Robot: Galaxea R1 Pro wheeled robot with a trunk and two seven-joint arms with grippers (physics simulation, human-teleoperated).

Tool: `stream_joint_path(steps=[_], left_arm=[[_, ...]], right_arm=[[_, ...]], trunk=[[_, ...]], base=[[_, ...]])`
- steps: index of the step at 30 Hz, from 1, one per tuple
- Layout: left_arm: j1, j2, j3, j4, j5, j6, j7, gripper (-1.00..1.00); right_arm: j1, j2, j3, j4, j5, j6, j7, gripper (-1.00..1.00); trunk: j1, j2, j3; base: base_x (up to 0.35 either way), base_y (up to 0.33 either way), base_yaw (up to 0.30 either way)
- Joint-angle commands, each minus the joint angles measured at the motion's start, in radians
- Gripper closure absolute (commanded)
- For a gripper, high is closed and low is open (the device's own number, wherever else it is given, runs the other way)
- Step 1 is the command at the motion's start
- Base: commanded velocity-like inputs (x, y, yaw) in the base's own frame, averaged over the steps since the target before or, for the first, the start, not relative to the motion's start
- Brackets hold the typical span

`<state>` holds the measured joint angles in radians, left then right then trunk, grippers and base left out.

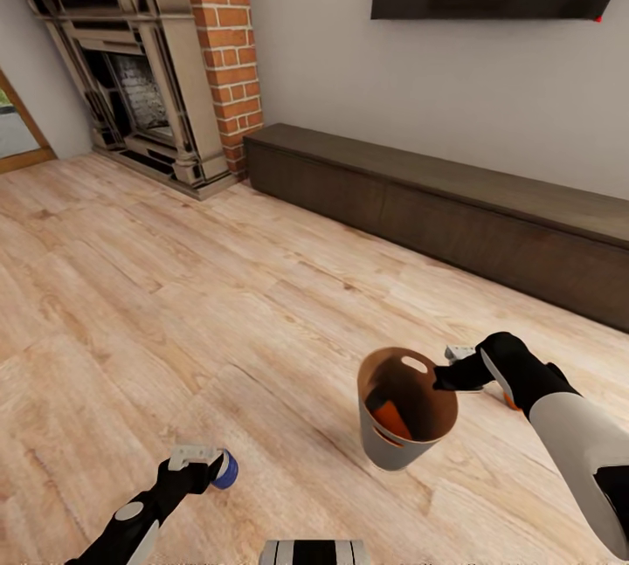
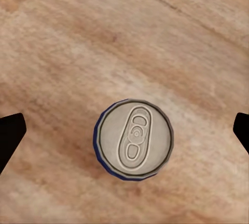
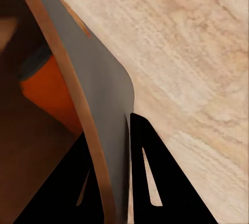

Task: Put the three can of soda from the living room inside the tash can in the kitchen.

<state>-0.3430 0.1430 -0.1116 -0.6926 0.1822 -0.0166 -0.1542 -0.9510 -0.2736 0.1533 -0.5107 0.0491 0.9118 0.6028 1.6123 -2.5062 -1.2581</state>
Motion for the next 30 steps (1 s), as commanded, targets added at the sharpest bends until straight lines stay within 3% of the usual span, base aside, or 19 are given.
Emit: stream_joint_path(steps=[1, 8, 16, 25, 30], left_arm=[[0.0, 0.0, 0.001, 0.0, 0.001, -0.002, 0.0, -1.0], [0.001, -0.003, 0.001, 0.0, -0.002, -0.005, -0.001, -1.0], [0.001, -0.005, 0.001, 0.001, -0.006, -0.003, -0.004, -1.0], [0.002, -0.005, 0.002, 0.0, -0.004, -0.006, -0.004, -1.0], [0.002, -0.006, 0.002, -0.001, -0.004, -0.007, -0.005, -1.0]], right_arm=[[0.0, 0.001, 0.0, -0.005, -0.025, 0.01, 0.008, 1.0], [0.0, 0.006, 0.002, -0.027, -0.025, 0.01, 0.008, 1.0], [0.006, 0.009, -0.004, -0.186, -0.025, 0.013, 0.008, 1.0], [0.008, 0.009, -0.005, -0.233, -0.026, 0.012, 0.009, 1.0], [0.011, 0.008, -0.006, -0.307, -0.026, 0.012, 0.009, 1.0]], trunk=[[0.0, 0.0, -0.002], [0.0, 0.0, -0.009], [0.0, 0.0, -0.01], [0.0, 0.0, -0.01], [0.0, 0.0, -0.01]], base=[[0.0, 0.0, 0.0], [0.036, 0.0, 0.0], [0.158, 0.0, 0.0], [0.123, 0.0, 0.0], [0.016, 0.0, 0.0]])
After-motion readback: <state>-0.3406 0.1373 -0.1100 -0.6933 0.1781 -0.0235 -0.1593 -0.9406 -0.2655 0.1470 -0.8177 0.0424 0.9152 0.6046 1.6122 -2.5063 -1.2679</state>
